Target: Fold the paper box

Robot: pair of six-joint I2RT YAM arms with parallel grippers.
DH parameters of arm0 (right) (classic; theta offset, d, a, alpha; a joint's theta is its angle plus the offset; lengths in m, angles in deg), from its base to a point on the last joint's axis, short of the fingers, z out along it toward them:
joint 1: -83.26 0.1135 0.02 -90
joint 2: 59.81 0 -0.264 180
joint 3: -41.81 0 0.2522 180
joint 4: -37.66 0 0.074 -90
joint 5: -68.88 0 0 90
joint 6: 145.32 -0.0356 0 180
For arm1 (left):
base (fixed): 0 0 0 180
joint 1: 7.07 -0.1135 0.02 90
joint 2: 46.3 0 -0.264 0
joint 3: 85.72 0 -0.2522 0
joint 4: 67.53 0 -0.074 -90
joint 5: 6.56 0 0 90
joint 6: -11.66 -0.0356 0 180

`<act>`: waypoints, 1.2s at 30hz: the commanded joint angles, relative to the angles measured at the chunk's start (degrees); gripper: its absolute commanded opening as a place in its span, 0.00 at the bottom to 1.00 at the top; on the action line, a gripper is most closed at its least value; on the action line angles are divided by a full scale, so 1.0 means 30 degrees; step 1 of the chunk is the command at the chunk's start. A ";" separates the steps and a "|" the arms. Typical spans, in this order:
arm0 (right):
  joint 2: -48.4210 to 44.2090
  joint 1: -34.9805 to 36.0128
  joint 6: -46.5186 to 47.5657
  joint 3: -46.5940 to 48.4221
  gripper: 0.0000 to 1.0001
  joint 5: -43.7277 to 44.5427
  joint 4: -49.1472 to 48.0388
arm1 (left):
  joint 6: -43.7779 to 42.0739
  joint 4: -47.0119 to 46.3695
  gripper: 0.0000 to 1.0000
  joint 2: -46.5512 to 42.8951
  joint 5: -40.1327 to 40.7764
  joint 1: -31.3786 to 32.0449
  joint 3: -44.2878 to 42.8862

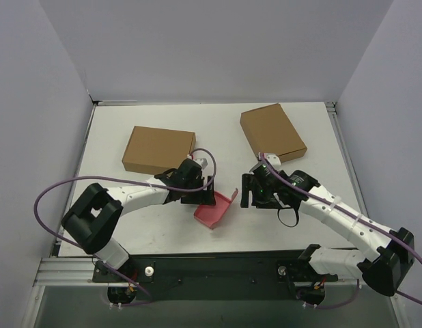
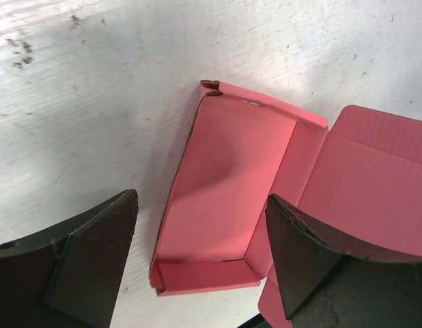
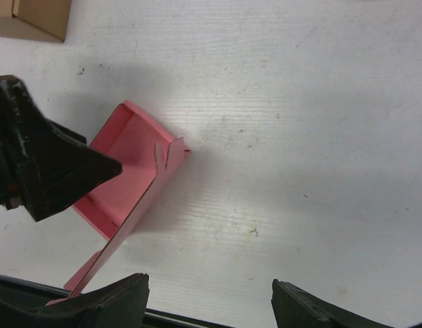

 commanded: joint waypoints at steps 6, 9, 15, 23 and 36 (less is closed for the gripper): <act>-0.0253 -0.1022 -0.0618 -0.2260 0.67 -0.0429 0.0191 | -0.0408 0.0685 0.84 -0.3047 0.0770 -0.0967 0.0692; 0.0450 -0.1051 -0.0500 -0.2670 0.66 -0.0665 -0.0862 | -0.0554 -0.0662 0.76 -0.3255 -0.0956 -0.1173 0.1363; 0.3055 -0.2017 -0.0442 -0.2879 0.66 -0.2804 -0.4554 | 0.0147 -0.3533 0.67 -0.2842 -0.4473 -0.0910 0.3883; 0.7889 -0.2838 0.0348 0.1949 0.66 -0.4502 -0.7252 | -0.0260 -0.6409 0.67 -0.4689 -0.9221 0.0348 0.5175; 0.6580 -0.4946 0.2572 0.2139 0.72 -0.3303 -0.6403 | -0.2136 0.0823 0.79 -0.9696 -0.4512 -0.0059 0.4417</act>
